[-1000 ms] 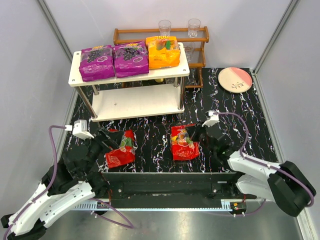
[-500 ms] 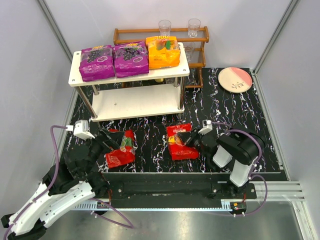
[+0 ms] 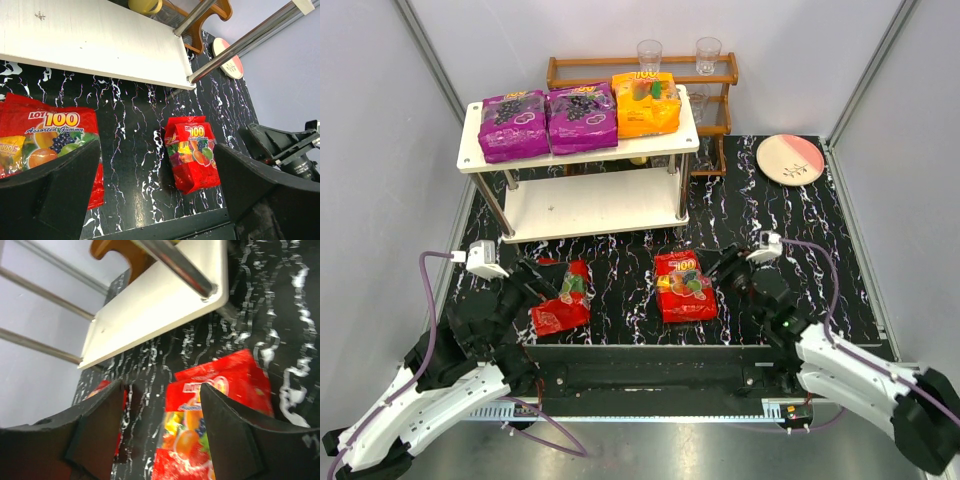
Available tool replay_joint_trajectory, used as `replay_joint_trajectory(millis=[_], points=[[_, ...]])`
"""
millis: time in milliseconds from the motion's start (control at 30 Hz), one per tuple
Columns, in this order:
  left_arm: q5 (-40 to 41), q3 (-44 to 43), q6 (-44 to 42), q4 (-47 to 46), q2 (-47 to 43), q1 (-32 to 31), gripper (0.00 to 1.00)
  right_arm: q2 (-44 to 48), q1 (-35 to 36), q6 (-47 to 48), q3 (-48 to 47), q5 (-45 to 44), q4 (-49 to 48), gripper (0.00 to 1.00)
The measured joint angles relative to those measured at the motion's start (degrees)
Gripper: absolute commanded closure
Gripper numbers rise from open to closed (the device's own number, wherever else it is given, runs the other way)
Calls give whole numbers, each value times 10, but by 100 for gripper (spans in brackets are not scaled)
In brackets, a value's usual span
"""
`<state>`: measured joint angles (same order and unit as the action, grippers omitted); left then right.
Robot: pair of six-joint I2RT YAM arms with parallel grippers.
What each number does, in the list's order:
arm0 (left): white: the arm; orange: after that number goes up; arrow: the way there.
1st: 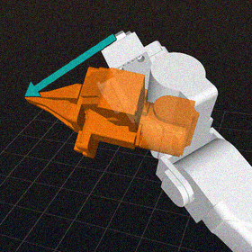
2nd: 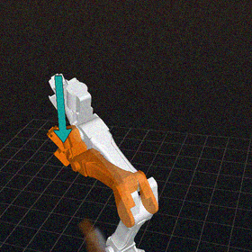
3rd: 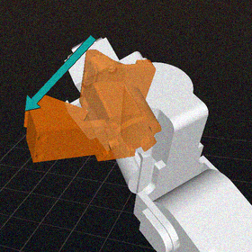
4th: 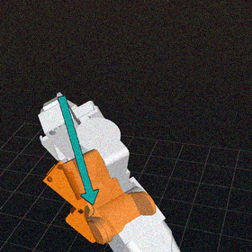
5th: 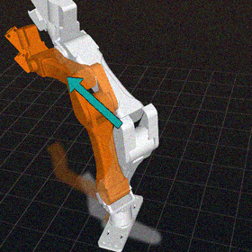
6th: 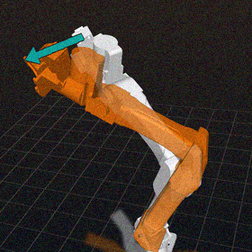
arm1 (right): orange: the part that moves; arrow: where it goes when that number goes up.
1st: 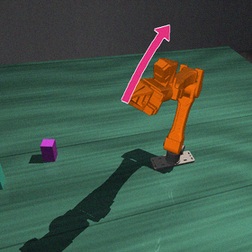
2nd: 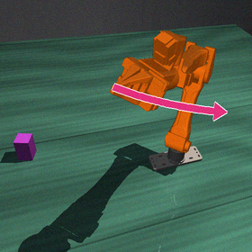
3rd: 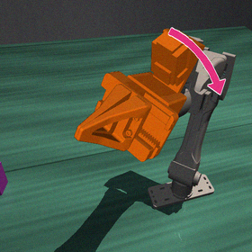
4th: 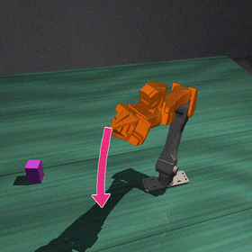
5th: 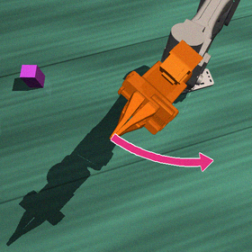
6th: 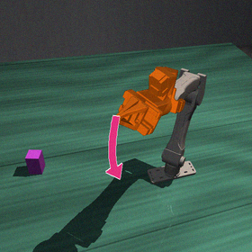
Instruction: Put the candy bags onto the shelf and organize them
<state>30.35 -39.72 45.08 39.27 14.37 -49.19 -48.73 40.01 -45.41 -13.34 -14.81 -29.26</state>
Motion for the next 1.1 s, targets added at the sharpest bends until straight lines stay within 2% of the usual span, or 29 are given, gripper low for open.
replay_joint_trajectory(millis=[100,200,400,500,733,1100], points=[[0,0,0,-1,1,0,1,76,0,-7,7,-34,101,24],[-2,0,0,-3,5,0,1,109,0,-33,28,-53,183,22],[-4,0,0,-4,7,0,1,115,0,-73,97,-55,236,21],[-6,0,0,-4,7,0,1,73,0,-72,97,-51,223,20],[-14,5,0,-14,8,0,1,-44,0,-70,78,-36,116,19],[-17,9,0,-16,7,0,1,-88,0,-71,76,-12,60,21]])
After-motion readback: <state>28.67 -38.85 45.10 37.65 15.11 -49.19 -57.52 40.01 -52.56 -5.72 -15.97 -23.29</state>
